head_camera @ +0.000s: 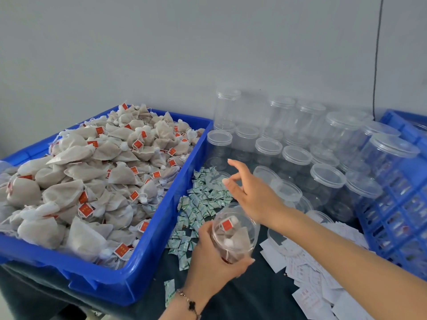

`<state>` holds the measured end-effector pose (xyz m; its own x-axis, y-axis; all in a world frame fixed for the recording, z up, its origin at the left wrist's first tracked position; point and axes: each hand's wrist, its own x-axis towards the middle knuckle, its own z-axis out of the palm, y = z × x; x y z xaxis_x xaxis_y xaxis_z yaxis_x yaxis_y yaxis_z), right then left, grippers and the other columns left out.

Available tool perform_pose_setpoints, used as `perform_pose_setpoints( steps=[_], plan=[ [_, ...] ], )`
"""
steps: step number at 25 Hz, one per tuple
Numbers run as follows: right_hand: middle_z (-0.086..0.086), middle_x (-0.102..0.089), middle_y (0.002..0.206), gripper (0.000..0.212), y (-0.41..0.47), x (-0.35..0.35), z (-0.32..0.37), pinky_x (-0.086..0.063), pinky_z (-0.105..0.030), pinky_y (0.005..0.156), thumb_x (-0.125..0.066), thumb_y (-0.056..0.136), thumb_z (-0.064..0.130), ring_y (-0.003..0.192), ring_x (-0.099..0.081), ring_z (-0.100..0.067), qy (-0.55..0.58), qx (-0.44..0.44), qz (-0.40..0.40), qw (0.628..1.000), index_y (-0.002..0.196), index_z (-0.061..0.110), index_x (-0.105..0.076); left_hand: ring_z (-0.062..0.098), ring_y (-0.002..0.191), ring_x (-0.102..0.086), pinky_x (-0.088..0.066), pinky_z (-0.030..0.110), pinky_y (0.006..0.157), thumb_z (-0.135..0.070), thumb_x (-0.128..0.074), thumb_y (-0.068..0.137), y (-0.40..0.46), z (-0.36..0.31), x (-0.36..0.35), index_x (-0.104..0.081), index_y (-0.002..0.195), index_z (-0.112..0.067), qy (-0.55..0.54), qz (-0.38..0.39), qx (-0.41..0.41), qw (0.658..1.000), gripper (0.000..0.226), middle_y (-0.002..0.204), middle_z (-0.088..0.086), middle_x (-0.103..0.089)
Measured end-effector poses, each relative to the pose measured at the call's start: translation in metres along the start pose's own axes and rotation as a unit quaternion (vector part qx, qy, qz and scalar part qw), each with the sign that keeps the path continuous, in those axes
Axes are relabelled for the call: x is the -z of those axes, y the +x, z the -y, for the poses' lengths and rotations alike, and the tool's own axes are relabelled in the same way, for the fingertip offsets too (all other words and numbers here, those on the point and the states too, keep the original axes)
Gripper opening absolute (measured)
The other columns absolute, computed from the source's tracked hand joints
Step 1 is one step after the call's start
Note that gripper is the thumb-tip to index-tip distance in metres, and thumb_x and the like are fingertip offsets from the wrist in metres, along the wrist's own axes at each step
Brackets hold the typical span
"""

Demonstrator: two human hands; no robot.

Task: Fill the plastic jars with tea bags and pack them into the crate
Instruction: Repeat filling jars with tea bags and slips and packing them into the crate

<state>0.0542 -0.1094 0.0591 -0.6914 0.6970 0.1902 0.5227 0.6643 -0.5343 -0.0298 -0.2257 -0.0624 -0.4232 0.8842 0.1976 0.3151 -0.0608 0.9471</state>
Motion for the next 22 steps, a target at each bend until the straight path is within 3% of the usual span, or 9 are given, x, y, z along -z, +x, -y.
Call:
perform_pose_setpoints(
  steps=[2,5,8,10,13,16,19,22],
  plan=[
    [0.012,-0.055,0.118,0.057,0.008,-0.008,0.001,-0.047,-0.032,0.075,-0.028,0.092,0.060,0.074,-0.055,0.001,-0.007,0.003,0.001,1.000,0.143,0.034,-0.021,-0.020,0.094,-0.052,-0.044,0.002,0.073,-0.062,-0.082,0.039,0.010,0.004,0.009,-0.025,0.115,-0.049,0.020,-0.021,0.014,0.999,0.096,0.106,-0.030,-0.047],
    [-0.001,-0.062,0.122,0.034,0.036,-0.022,0.003,-0.048,-0.034,0.087,-0.036,0.101,0.026,0.101,-0.061,-0.015,-0.064,-0.001,0.124,0.990,0.132,0.022,-0.048,-0.014,0.092,-0.053,-0.043,0.001,0.074,-0.062,-0.080,0.041,0.021,0.011,0.019,-0.027,0.127,-0.027,0.055,-0.034,0.005,0.998,0.106,0.108,-0.029,-0.042],
    [-0.005,-0.061,0.125,0.030,0.069,-0.031,0.002,-0.048,-0.031,0.091,-0.050,0.096,0.013,0.109,-0.060,-0.018,0.008,-0.028,0.235,0.972,0.124,0.016,-0.059,-0.017,0.097,-0.053,-0.043,0.002,0.074,-0.063,-0.079,0.041,0.022,0.016,0.019,-0.027,0.117,-0.036,0.058,-0.038,-0.016,0.997,0.096,0.108,-0.027,-0.046],
    [-0.007,-0.057,0.129,0.041,0.086,-0.040,-0.004,-0.045,-0.033,0.097,-0.060,0.090,0.014,0.115,-0.056,-0.023,-0.056,-0.029,0.263,0.963,0.131,0.018,-0.054,-0.017,0.099,-0.053,-0.045,0.003,0.074,-0.062,-0.080,0.040,0.021,0.018,0.018,-0.030,0.111,-0.039,0.053,-0.051,-0.020,0.997,0.090,0.109,-0.026,-0.050],
    [-0.013,-0.048,0.135,0.043,0.096,-0.058,-0.022,-0.041,-0.036,0.099,-0.055,0.093,0.014,0.120,-0.049,-0.030,-0.230,-0.027,0.280,0.932,0.135,0.019,-0.047,-0.012,0.098,-0.056,-0.049,0.009,0.073,-0.062,-0.081,0.040,0.023,0.019,0.017,-0.033,0.111,-0.040,0.057,-0.060,-0.020,0.996,0.089,0.108,-0.024,-0.054],
    [-0.015,-0.055,0.120,0.026,0.098,-0.068,-0.032,-0.044,-0.034,0.086,-0.049,0.093,0.014,0.108,-0.055,-0.030,-0.259,0.006,0.269,0.928,0.119,0.011,-0.053,-0.011,0.099,-0.056,-0.050,0.012,0.075,-0.063,-0.081,0.039,0.023,0.021,0.018,-0.032,0.111,-0.042,0.066,-0.067,-0.025,0.995,0.089,0.109,-0.025,-0.053],
    [-0.010,-0.065,0.107,0.017,0.091,-0.068,-0.040,-0.043,-0.030,0.075,-0.052,0.091,0.014,0.099,-0.061,-0.027,-0.232,0.028,0.195,0.953,0.104,0.011,-0.062,-0.014,0.101,-0.053,-0.047,0.005,0.074,-0.063,-0.081,0.039,0.023,0.021,0.017,-0.032,0.111,-0.042,0.068,-0.062,-0.023,0.995,0.089,0.109,-0.026,-0.051],
    [-0.002,-0.067,0.116,0.025,0.082,-0.052,-0.041,-0.044,-0.030,0.086,-0.052,0.095,0.024,0.106,-0.060,-0.019,-0.124,-0.012,0.151,0.981,0.114,0.017,-0.068,-0.014,0.100,-0.053,-0.044,0.002,0.075,-0.066,-0.078,0.040,0.024,0.021,0.018,-0.028,0.114,-0.037,0.072,-0.056,-0.020,0.996,0.094,0.110,-0.026,-0.048]
  ],
)
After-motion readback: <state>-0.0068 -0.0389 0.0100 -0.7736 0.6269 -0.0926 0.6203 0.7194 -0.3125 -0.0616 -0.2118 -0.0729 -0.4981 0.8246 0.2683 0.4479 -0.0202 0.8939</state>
